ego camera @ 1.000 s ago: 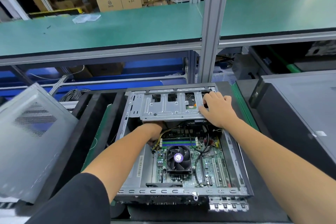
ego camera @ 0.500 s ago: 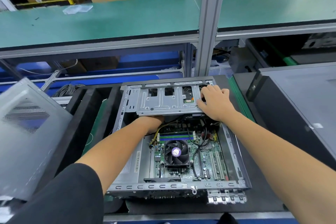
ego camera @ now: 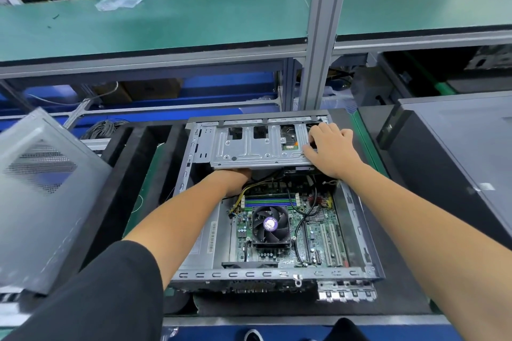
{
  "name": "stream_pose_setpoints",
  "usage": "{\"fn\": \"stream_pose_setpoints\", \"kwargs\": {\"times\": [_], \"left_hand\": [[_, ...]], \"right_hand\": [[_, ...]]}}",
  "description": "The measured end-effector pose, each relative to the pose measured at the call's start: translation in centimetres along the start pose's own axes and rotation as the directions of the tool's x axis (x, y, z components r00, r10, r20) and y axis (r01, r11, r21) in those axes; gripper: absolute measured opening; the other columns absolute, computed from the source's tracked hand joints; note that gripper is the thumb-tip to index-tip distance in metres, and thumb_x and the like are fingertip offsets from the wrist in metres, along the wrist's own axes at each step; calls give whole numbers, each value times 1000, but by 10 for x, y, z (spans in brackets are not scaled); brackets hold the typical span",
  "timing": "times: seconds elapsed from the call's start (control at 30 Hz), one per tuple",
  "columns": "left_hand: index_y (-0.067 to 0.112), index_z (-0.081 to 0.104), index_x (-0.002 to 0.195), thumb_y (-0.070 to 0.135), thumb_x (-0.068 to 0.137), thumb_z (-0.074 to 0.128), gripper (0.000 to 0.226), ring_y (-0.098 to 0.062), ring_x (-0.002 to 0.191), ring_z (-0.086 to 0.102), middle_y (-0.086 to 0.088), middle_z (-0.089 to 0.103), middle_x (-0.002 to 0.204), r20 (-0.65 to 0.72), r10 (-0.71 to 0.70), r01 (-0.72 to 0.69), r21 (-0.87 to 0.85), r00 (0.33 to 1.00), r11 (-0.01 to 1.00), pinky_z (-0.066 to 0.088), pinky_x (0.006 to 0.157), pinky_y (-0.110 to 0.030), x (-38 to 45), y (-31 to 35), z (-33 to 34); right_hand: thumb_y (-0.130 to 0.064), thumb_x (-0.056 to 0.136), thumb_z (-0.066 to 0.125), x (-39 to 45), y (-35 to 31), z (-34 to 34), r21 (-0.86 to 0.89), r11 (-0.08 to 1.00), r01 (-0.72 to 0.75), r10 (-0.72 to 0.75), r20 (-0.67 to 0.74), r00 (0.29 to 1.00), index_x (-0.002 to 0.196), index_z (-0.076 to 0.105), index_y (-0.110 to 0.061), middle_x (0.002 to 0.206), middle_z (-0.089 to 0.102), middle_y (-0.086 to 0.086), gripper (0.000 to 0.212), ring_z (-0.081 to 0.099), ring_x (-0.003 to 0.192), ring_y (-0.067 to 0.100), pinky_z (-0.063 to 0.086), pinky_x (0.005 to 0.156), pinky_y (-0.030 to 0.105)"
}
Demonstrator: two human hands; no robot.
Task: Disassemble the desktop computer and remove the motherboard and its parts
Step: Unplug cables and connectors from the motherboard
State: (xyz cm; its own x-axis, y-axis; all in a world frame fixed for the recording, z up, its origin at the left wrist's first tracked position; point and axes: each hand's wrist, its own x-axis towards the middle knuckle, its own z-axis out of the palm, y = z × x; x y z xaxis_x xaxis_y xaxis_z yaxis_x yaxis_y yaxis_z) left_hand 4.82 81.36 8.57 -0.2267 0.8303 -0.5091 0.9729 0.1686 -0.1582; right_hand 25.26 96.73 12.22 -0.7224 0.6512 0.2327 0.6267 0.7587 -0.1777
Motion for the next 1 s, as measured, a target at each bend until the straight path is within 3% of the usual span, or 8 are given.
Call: {"fn": "stream_pose_setpoints", "kwargs": {"times": [0.07, 0.2, 0.4, 0.7, 0.77, 0.87, 0.9, 1.0], "left_hand": [[11, 49, 127, 11, 96, 38, 33, -20, 96, 56, -7, 58, 111, 14, -59, 60, -161, 998, 985, 39, 80, -27, -7, 1, -2], [8, 52, 117, 4, 93, 39, 27, -20, 78, 50, -2, 56, 89, 57, -92, 102, -217, 994, 971, 38, 72, -27, -13, 2, -8], [6, 50, 123, 3, 91, 41, 34, -24, 84, 52, -11, 60, 110, 27, -39, 43, -128, 999, 991, 41, 74, -29, -8, 1, -6], [8, 46, 129, 3, 91, 41, 39, -27, 101, 55, -13, 57, 124, -39, -4, 1, -86, 999, 996, 37, 76, -27, -3, 0, -3], [9, 45, 129, 4, 91, 42, 38, -25, 90, 52, -12, 58, 119, -23, -2, 0, -90, 1000, 996, 38, 76, -27, -5, 2, -4], [7, 49, 123, 7, 91, 45, 32, -20, 74, 46, -6, 55, 92, -16, -5, 4, -104, 1000, 995, 37, 65, -25, -6, 1, -5], [7, 48, 123, 8, 92, 46, 31, -19, 73, 45, -6, 55, 92, -16, -9, 7, -112, 1000, 994, 37, 63, -24, -7, 0, -5], [9, 45, 131, 6, 93, 43, 38, -24, 90, 51, -11, 57, 120, -26, -15, 12, -105, 1000, 994, 37, 74, -26, -6, 0, -5]], "right_hand": [[-35, 94, 45, -1, -1, -1, 5, 1000, 1, -1, 1, 1000, 92, 50, -18, 95, 48, -2, 18, 41, 92, 20, 22, 80, 36], [-34, 94, 44, -1, -2, -3, 5, 1000, -5, 5, 13, 1000, 92, 49, -18, 95, 48, -1, 18, 41, 92, 20, 24, 80, 37], [-34, 95, 44, -1, -3, -4, 6, 1000, -11, 11, 18, 1000, 92, 49, -18, 93, 48, -2, 18, 42, 92, 20, 26, 83, 38], [-34, 95, 42, -2, -3, -5, -2, 1000, -12, 12, 26, 1000, 93, 49, -17, 93, 47, -1, 18, 41, 90, 20, 27, 83, 38], [-34, 96, 42, -2, -3, -5, 0, 1000, -12, 12, 29, 1000, 93, 49, -17, 94, 47, -1, 18, 40, 90, 20, 27, 84, 38], [-34, 96, 42, -2, -3, -5, 5, 1000, -7, 7, 24, 1000, 94, 49, -17, 94, 47, -1, 19, 40, 91, 20, 27, 84, 39], [-34, 95, 42, -2, -3, -5, 5, 1000, -7, 6, 24, 1000, 94, 49, -17, 94, 47, 0, 19, 40, 90, 20, 27, 84, 39], [-34, 95, 42, -2, -3, -5, -4, 1000, -12, 12, 29, 1000, 94, 49, -17, 94, 47, -1, 18, 40, 90, 20, 28, 84, 39]]}}
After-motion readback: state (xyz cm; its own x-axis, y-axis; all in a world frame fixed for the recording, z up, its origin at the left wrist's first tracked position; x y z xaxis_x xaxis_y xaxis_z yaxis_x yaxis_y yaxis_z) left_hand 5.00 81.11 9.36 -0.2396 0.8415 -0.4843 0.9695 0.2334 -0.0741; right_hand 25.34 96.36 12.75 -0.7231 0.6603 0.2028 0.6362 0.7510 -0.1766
